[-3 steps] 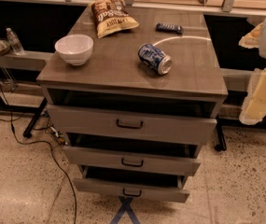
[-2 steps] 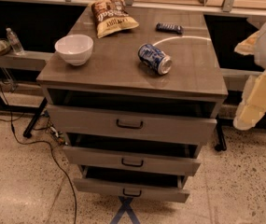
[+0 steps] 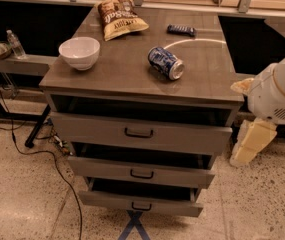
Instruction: Open top drawer
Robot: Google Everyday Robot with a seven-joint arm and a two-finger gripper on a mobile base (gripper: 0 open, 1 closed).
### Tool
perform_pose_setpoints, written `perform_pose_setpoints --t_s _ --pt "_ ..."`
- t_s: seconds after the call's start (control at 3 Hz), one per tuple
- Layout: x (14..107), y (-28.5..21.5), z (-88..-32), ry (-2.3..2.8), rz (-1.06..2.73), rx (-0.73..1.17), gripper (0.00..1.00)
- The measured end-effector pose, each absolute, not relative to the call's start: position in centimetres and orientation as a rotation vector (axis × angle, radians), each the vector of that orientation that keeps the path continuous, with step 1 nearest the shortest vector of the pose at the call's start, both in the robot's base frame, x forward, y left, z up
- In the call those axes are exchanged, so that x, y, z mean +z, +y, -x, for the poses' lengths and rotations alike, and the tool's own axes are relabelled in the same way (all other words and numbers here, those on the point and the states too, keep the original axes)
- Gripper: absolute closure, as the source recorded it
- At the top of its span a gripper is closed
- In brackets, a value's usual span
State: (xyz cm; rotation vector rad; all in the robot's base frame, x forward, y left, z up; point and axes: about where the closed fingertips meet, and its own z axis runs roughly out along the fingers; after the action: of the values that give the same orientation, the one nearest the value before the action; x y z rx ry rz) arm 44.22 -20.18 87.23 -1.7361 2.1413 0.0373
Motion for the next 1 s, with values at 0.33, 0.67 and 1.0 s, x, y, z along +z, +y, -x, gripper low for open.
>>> perform_pose_setpoints --t_s 0.33,0.67,1.0 --pt "82.3 -18.4 -44.3 2.1 1.75 0.11 0.0" --pt "82.3 -18.4 -44.4 2.1 1.75 0.11 0.0" --pt "79.6 -17.7 -45.3 2.145 1.72 0.136 0.0"
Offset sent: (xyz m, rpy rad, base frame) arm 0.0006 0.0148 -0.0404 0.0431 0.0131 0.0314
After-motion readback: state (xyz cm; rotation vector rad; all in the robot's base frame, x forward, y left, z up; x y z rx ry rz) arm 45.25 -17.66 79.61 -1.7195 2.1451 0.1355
